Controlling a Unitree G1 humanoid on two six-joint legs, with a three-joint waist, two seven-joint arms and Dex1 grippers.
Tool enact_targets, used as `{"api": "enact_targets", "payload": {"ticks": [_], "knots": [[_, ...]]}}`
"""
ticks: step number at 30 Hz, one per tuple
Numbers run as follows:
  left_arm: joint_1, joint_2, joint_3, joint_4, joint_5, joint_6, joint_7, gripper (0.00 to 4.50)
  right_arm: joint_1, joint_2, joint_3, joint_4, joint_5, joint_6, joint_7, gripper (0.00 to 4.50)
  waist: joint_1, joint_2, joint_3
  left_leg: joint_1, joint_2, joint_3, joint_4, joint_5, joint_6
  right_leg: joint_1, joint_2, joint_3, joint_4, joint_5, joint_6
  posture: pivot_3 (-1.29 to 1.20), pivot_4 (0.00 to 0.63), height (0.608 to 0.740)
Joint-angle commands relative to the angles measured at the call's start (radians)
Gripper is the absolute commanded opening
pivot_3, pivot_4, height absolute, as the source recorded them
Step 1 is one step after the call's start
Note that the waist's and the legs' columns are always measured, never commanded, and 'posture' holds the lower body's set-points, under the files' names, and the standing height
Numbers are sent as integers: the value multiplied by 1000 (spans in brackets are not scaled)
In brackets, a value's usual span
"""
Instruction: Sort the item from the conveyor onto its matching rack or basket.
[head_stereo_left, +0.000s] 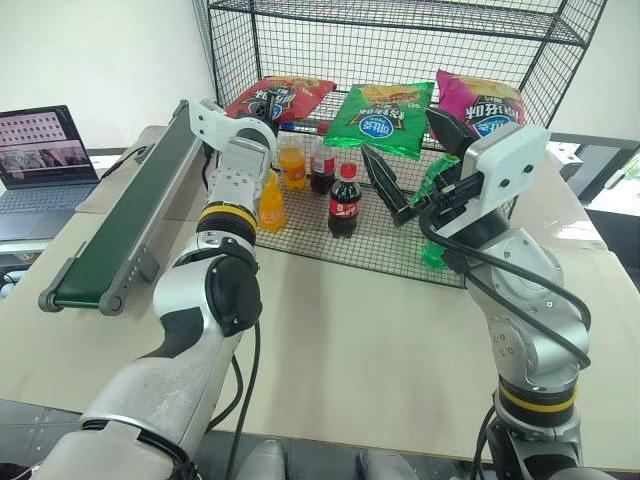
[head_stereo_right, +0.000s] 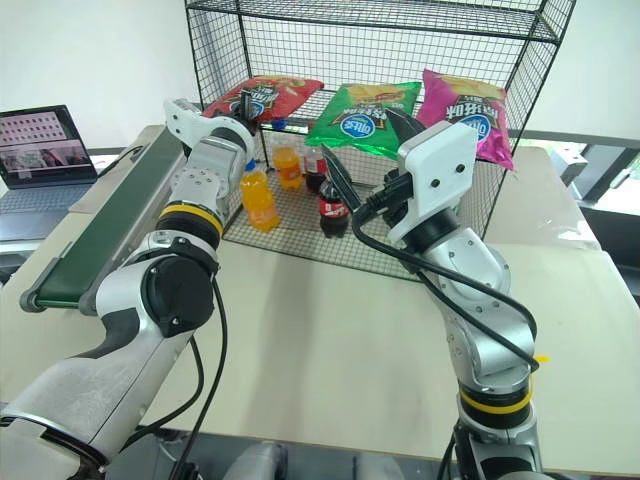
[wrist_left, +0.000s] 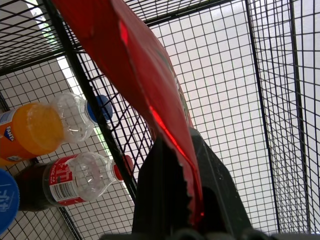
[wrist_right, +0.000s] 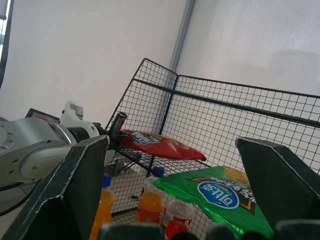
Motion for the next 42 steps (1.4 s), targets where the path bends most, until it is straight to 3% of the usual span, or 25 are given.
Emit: {"api": "enact_targets", "payload": {"ticks": [1,7,8,9,17,22,27,31,34,42], "knots": [[-39,1,-10,-33,32,12,-51,1271,4,4,-8,-40,-2,-10,-2,4500,-1,0,0,0,0,0,0,0,0,0,0,0,0,0,0,0,150,738],[34,15,-31,-166,53,124,-44,4013,18,12,1,-31,3,-21,7,4500,-3,0,0,0,0,0,0,0,0,0,0,0,1,0,0,0,150,738],[68,14,-35,-233,47,166,-18,4403,24,15,2,-29,5,-24,10,4500,-5,0,0,1,0,0,0,0,0,0,0,0,1,0,0,0,150,738],[114,15,-47,-322,40,228,11,4482,31,17,6,-25,6,-28,15,4500,-8,1,-1,1,0,0,0,0,0,0,0,0,2,0,0,0,150,738],[441,72,-141,-948,-51,664,154,4482,126,19,13,8,6,-82,62,4500,-12,1,-1,2,1,-1,1,1,-1,1,0,0,5,1,-1,0,150,738],[694,291,-248,-1262,-48,846,-5,4482,279,4,7,-14,6,-109,93,4500,-12,2,-1,3,1,-2,0,1,-1,1,0,0,5,1,-1,0,150,738],[989,456,-395,-1397,160,710,-198,4482,486,5,24,32,-38,-191,101,4500,-5,2,-1,6,1,-1,0,1,-1,5,-1,0,3,0,-1,0,150,738],[1169,510,-532,-1387,405,478,-282,4482,581,18,18,99,-87,-214,64,4500,-6,1,0,8,1,0,0,1,-2,7,-1,1,1,0,-1,0,150,738],[1261,467,-571,-1325,517,307,-293,4482,619,44,7,151,-138,-215,-1,4500,-6,1,-1,11,1,1,-2,0,-1,9,-2,2,-1,-1,-3,0,150,738],[1241,313,-588,-1180,591,175,-302,4482,623,104,-1,234,-195,-283,-74,4500,-3,0,-2,4,1,1,0,0,0,4,-2,1,0,-1,-3,0,150,738]]}}
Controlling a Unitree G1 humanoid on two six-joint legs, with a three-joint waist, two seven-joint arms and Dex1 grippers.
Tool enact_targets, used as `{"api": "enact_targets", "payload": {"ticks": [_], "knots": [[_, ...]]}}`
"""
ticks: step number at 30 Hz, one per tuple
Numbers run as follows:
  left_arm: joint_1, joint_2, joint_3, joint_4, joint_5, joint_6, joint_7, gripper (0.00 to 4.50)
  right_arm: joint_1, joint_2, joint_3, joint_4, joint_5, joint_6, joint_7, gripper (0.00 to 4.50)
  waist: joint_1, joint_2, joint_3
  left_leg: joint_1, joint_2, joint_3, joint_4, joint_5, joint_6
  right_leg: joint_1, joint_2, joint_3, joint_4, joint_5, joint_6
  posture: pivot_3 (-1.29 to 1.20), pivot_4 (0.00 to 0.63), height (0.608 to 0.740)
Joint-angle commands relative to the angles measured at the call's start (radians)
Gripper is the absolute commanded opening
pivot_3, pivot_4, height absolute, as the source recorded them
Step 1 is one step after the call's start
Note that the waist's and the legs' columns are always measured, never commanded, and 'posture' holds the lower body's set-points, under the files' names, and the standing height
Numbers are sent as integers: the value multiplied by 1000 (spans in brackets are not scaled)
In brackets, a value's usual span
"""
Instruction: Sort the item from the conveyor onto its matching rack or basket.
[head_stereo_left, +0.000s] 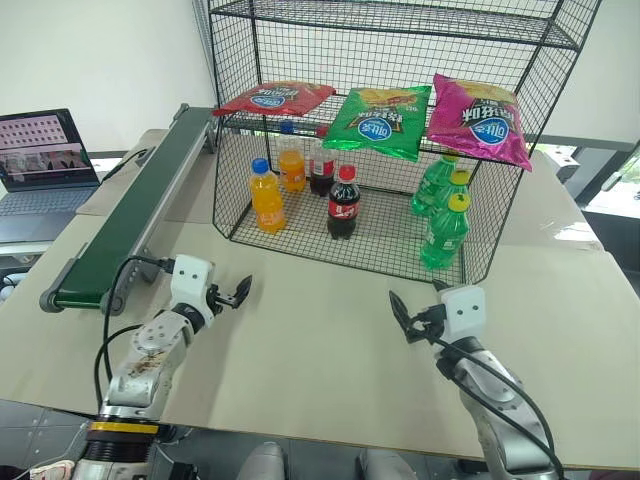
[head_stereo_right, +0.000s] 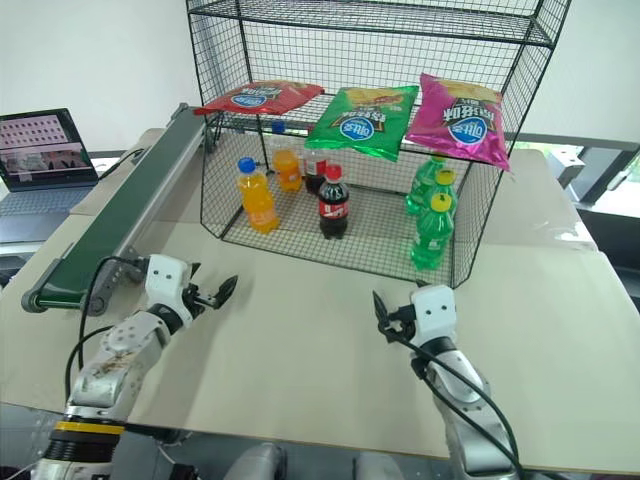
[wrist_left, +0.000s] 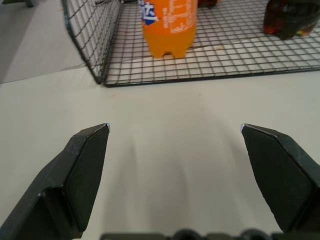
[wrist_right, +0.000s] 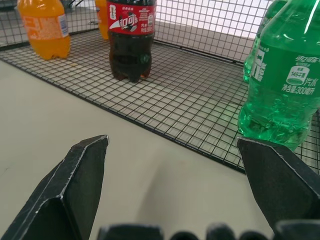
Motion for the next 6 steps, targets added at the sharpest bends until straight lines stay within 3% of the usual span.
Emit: {"api": "enact_targets", "payload": {"ticks": [1,6], "knots": [[-42,-33,0,40,26,-58,-27,4482,-5,9,-28,6,-26,-60,-30,4500,0,0,0,0,0,0,0,0,0,0,0,0,0,0,0,0,150,738],[-55,-52,21,55,16,-65,-78,4482,2,8,-45,1,-28,-71,-29,4500,-4,0,0,0,0,0,0,0,0,0,0,0,0,0,0,0,150,738]]}}
